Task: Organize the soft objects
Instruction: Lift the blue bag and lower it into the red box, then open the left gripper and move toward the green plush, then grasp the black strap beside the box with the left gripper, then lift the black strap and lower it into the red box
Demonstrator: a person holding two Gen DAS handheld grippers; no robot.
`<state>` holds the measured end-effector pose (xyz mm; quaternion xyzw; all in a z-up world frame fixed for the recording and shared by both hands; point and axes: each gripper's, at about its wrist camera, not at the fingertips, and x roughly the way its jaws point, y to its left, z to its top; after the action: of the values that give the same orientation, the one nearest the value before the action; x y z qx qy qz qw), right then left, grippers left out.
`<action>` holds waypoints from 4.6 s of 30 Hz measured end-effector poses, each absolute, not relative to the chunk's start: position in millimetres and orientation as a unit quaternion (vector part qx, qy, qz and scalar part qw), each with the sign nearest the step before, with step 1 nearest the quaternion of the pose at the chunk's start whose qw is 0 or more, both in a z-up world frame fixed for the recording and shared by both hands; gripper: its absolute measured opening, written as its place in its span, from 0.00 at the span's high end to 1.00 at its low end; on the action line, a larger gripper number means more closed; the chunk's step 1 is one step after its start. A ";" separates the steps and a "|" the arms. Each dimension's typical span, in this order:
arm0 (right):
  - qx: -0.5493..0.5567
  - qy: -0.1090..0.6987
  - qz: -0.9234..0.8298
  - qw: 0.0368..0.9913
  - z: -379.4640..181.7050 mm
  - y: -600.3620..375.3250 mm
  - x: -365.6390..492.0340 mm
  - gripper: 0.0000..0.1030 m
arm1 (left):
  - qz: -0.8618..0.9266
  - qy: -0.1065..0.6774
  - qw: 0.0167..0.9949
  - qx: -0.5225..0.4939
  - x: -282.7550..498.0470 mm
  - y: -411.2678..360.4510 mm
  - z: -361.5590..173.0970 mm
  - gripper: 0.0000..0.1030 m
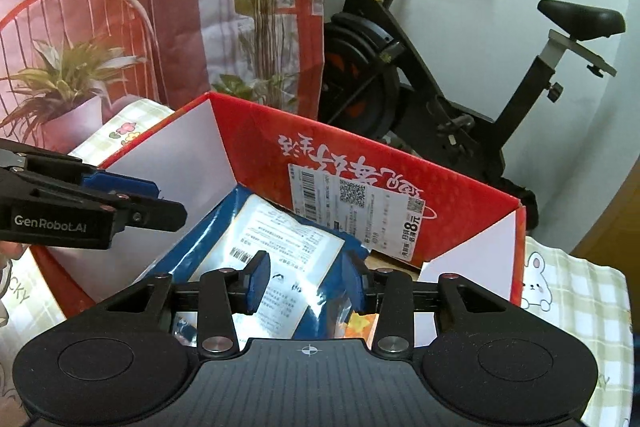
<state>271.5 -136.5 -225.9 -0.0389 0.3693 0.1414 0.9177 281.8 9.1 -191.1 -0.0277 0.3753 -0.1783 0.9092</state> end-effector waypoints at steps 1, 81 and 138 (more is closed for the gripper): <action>-0.036 0.370 0.142 0.917 -224.3 -137.8 268.8 0.64 | -0.179 0.374 0.910 -0.028 278.7 10.1 -188.4 0.61; -0.007 0.353 0.141 0.925 -270.0 -188.0 103.8 0.91 | -0.226 0.362 0.904 -0.010 164.5 35.4 -230.0 0.91; 0.010 0.327 0.108 0.939 -210.4 -187.0 188.8 0.93 | -0.177 0.311 0.932 -0.055 200.1 40.0 -172.9 0.76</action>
<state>188.8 -187.0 -210.4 0.0103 0.3272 0.1080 0.9387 200.1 40.0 -172.9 -0.0548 0.3112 -0.1774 0.9320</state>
